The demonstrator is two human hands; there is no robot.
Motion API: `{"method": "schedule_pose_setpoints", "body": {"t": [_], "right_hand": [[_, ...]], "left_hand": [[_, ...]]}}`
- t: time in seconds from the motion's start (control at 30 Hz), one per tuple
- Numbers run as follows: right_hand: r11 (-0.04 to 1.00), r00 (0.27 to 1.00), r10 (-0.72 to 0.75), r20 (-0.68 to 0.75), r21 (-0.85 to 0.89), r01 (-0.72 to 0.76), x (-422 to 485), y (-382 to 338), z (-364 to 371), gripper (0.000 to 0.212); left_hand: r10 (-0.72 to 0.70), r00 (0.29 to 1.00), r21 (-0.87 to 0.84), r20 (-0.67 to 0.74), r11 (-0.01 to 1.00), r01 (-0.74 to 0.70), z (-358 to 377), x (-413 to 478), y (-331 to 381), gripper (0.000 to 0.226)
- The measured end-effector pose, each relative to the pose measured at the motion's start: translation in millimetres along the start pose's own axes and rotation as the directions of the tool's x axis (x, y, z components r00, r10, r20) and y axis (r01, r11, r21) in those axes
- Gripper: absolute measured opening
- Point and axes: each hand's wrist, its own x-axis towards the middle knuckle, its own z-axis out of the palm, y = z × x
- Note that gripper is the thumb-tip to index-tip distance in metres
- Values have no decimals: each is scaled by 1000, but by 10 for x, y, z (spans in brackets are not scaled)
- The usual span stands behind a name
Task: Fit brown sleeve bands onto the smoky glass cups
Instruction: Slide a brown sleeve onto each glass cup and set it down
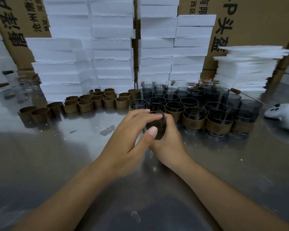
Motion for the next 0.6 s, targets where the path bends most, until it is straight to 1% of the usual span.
{"method": "schedule_pose_setpoints", "body": {"t": [0.1, 0.2, 0.33, 0.47, 0.53, 0.6], "right_hand": [[998, 999, 48, -4, 35, -48, 21, 34, -13, 50], [995, 996, 91, -18, 33, -90, 38, 56, -17, 54], [995, 995, 93, -38, 38, -92, 50, 68, -11, 56], [997, 997, 74, -38, 41, -73, 42, 62, -10, 55], [997, 997, 65, -32, 33, -64, 34, 56, -7, 55], [997, 997, 63, -38, 36, -62, 35, 57, -6, 55]], "left_hand": [[-21, 1000, 15, -7, 1000, 21, -4, -2, -28, 44], [-46, 998, 27, -39, 999, 47, -14, -7, -70, 43], [-82, 994, 39, -65, 996, 85, -25, -11, -147, 42], [-196, 981, 37, -17, 980, 196, -26, -12, -243, 52], [-248, 969, 24, 21, 969, 247, -11, -13, -280, 53], [-265, 963, 6, 42, 964, 265, 7, -6, -294, 52]]}}
